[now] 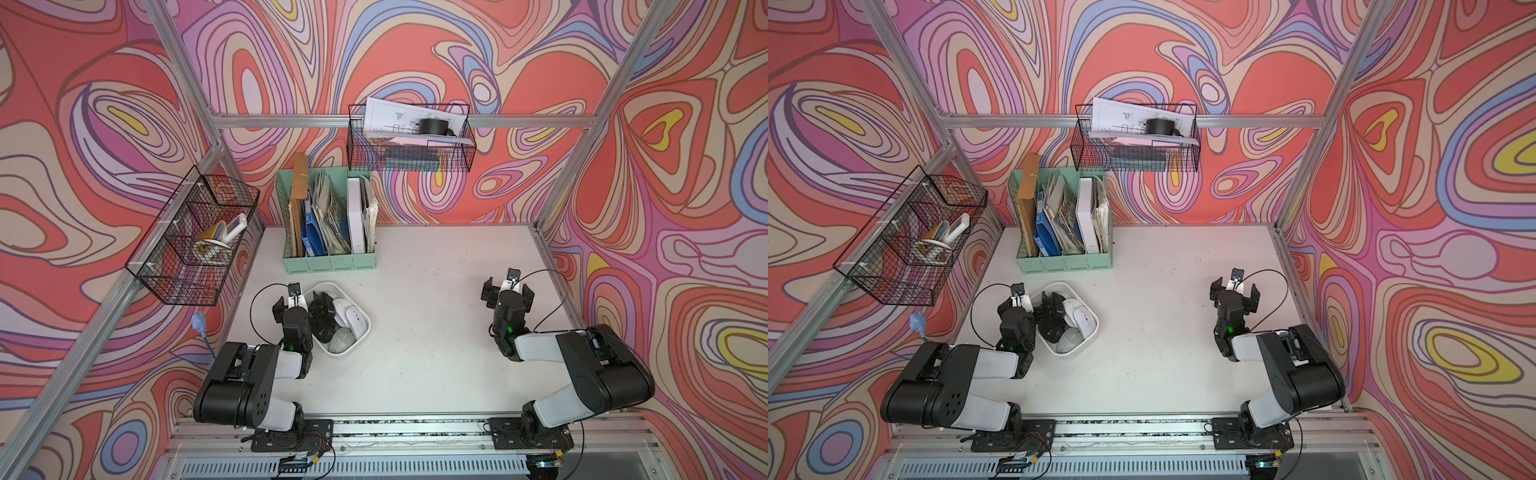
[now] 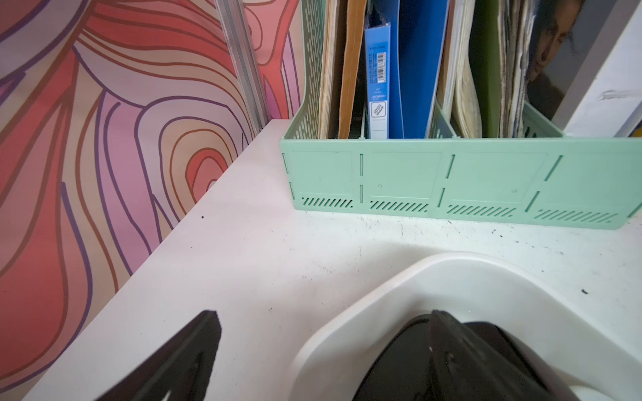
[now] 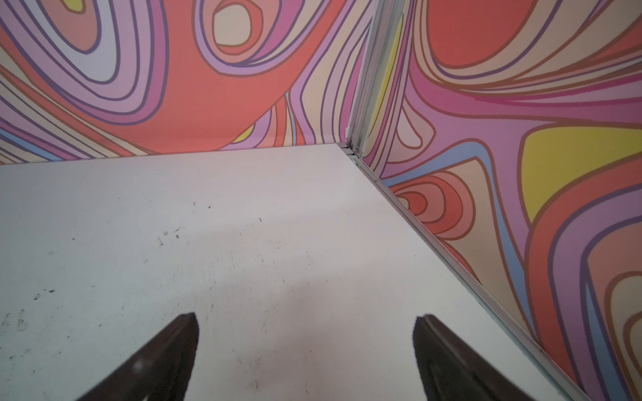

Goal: Put the mouse in the storage box
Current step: Reset both arms

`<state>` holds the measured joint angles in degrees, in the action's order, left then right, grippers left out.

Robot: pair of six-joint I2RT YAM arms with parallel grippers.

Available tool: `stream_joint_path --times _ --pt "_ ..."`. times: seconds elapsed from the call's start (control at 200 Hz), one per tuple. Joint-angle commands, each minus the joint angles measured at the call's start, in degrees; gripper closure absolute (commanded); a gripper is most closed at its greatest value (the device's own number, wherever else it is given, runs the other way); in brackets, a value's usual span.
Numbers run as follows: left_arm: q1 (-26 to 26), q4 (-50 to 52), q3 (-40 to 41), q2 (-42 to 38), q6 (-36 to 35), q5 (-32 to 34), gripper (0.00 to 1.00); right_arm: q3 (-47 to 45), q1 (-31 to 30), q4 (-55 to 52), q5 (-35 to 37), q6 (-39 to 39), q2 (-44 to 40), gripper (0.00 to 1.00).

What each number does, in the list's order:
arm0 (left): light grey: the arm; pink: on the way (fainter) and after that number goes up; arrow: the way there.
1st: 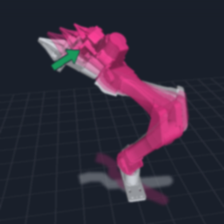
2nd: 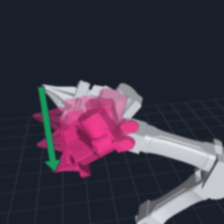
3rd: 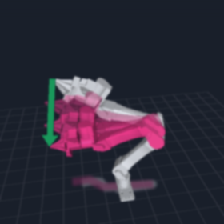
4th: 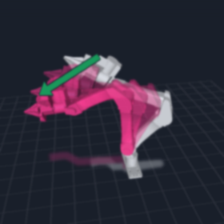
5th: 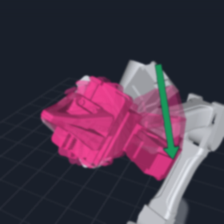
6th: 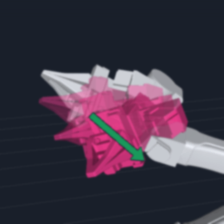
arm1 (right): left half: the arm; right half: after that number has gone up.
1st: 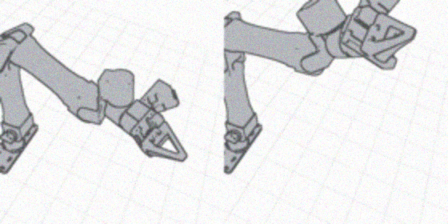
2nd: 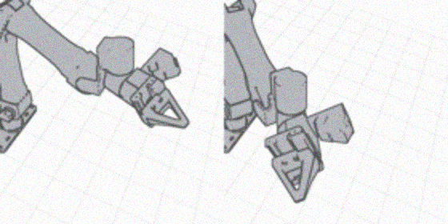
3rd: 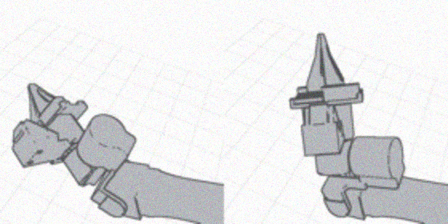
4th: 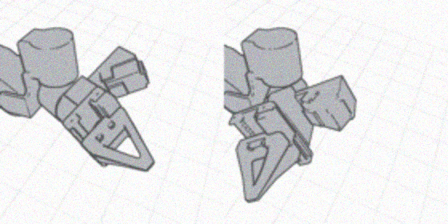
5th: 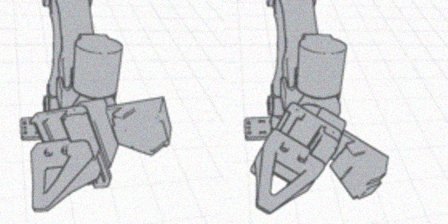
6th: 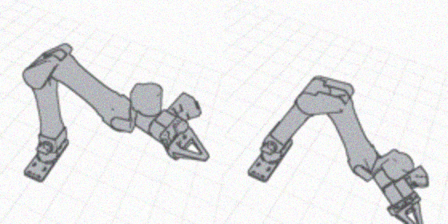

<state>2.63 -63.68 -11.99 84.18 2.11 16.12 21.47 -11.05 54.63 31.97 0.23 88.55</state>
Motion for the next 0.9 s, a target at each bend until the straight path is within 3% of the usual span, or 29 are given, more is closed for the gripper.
stream_joint_path --times 0.0,0.11,0.245,0.31,0.541,0.636,0.896 --pt "-2.76 -3.48 0.00 2.76 2.72 -5.65 0.02 -1.60 2.88 10.75 -6.88 1.07 3.90 0.02" --pt "-3.95 -2.59 -0.53 3.04 3.67 -7.79 0.02 -0.94 4.83 10.95 -12.71 0.17 6.40 0.02" --pt "-3.93 0.37 -2.61 3.51 3.65 -7.40 0.01 -0.61 5.55 14.68 -13.65 0.59 10.20 0.02" --pt "-3.95 3.38 -3.40 2.60 3.81 -7.26 0.02 1.52 5.98 7.10 -16.25 -0.21 8.59 0.02" --pt "-3.51 3.78 -4.24 3.33 2.86 -8.36 0.01 1.71 6.02 8.72 -14.14 -0.31 9.44 0.02" --pt "-3.05 9.62 -7.31 3.35 1.67 -9.97 0.01 2.51 6.02 7.35 -13.49 -0.55 9.44 0.02" --pt "-0.57 10.95 -8.56 3.94 -0.57 -6.02 0.02 2.35 5.96 7.46 -13.36 -0.44 9.40 0.02"
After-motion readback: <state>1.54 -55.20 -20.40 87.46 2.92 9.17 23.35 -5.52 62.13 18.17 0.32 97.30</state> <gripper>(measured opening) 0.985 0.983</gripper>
